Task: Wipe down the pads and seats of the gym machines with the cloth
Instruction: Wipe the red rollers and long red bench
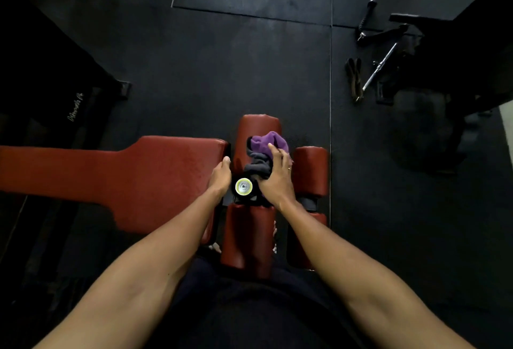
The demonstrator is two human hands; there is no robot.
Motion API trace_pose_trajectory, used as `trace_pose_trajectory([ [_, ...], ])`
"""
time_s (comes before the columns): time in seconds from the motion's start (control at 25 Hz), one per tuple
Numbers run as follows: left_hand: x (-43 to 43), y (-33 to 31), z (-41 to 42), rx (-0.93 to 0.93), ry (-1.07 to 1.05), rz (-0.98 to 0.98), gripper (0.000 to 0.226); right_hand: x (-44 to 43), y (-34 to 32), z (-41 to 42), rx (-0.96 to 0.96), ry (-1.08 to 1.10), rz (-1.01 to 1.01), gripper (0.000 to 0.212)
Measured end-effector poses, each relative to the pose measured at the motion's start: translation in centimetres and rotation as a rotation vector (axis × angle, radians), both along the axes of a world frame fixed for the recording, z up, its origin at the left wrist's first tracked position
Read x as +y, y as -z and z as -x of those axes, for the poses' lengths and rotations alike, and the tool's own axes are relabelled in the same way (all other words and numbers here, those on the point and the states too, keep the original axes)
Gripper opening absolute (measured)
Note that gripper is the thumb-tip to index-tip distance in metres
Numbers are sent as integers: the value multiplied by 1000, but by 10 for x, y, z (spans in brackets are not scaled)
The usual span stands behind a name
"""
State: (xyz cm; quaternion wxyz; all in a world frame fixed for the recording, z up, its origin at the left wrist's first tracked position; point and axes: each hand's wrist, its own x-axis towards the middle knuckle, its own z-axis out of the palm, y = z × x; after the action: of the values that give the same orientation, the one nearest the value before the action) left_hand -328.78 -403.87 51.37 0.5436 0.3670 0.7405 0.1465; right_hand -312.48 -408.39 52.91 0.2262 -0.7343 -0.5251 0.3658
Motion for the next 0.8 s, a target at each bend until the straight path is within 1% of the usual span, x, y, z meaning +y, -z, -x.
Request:
trace_pose_trajectory([
  [0.08, 11, 7, -7, 0, -7, 34, 56, 1, 10, -8, -98, -80, 111, 93],
  [0.12, 16, 12, -11, -6, -12, 47, 57, -2, 16, -10, -161, -103, 127, 97],
  [0.24, 26, 17, -21, -1, -40, 83, 58, -12, 33, -5, -322, -187, 72, 108],
  [0.32, 33, 19, -26, 8, -70, 97, 58, 2, 44, 5, -327, -241, 61, 106],
  [0.4, 41, 26, -28, 24, -76, 110, 57, 39, 49, 8, -256, -223, 72, 100],
  [0.52, 51, 37, -26, 47, -14, 134, 55, 93, 50, 0, -166, -51, 51, 88],
  [0.56, 53, 38, -26, 51, 1, 134, 55, 106, 50, -4, -98, 50, 72, 86],
  [0.64, 60, 39, -28, 51, 10, 143, 55, 123, 50, -15, 40, 325, 139, 79],
  [0.72, 64, 44, -30, 39, -1, 152, 55, 116, 58, -25, 161, 497, 250, 69],
  [0.8, 68, 49, -33, 20, -18, 168, 54, 82, 68, -23, 226, 537, 307, 72],
])
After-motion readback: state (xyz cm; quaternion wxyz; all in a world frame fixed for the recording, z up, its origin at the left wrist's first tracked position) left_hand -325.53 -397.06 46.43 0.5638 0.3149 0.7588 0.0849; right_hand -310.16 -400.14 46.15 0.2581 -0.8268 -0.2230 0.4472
